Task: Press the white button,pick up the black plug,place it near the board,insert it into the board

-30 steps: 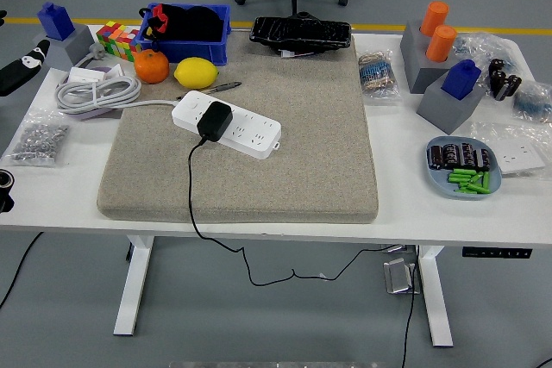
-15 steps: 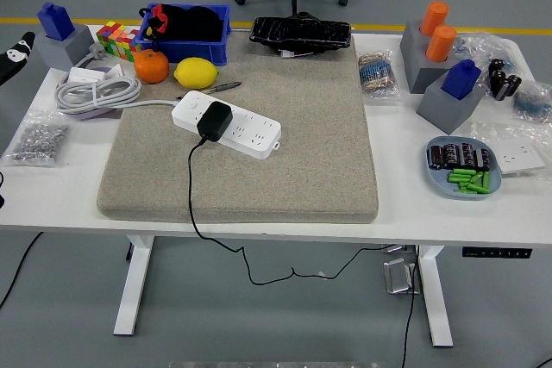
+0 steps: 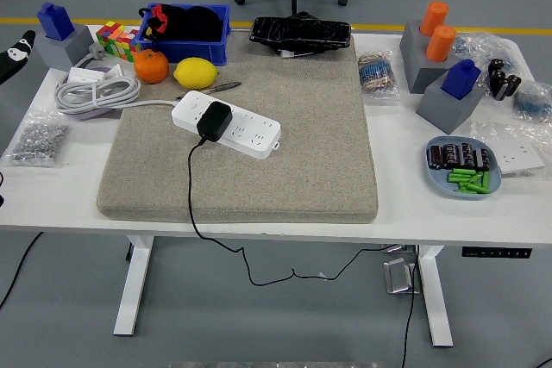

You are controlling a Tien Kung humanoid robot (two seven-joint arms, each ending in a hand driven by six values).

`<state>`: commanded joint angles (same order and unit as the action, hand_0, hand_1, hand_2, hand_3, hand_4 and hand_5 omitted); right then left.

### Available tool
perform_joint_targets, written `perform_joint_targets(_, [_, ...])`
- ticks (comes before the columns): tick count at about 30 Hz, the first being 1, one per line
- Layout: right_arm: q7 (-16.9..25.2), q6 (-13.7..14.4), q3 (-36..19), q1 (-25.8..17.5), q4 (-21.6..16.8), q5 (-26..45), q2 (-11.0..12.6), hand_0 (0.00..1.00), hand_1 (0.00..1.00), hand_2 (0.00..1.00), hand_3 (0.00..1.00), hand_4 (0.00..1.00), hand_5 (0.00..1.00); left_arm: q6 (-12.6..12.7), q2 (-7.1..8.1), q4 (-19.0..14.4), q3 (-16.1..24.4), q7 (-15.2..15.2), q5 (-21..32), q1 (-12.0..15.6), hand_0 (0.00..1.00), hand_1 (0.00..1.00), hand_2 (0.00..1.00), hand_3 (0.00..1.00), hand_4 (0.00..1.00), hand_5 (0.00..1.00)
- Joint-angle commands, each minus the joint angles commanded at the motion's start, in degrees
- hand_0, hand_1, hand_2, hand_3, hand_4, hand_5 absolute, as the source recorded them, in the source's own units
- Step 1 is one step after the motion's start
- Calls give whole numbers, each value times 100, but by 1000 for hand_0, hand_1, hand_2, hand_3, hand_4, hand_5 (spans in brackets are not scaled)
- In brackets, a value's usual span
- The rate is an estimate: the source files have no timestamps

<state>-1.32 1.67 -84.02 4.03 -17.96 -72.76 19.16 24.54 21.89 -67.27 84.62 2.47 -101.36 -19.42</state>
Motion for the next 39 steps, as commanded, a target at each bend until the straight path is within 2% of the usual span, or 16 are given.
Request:
perform_joint_targets(7, [4,6,67,20,26,4,53,748,622,608,597,665,361,2,58,1,92,2,0,35,898,875,829,816,807,469])
perform_joint_targets(27, [0,-7,115,-7,93,-2,50,747,621,607,598,665,362,-4,-38,48,52,10,1,106,898,874,828,814,800,458])
perform_joint_targets(39, [5,-8,65,-19,54,8,75,747,622,606,599,665,360,-4,-36,8,15,0,23,97,898,874,828,814,803,455])
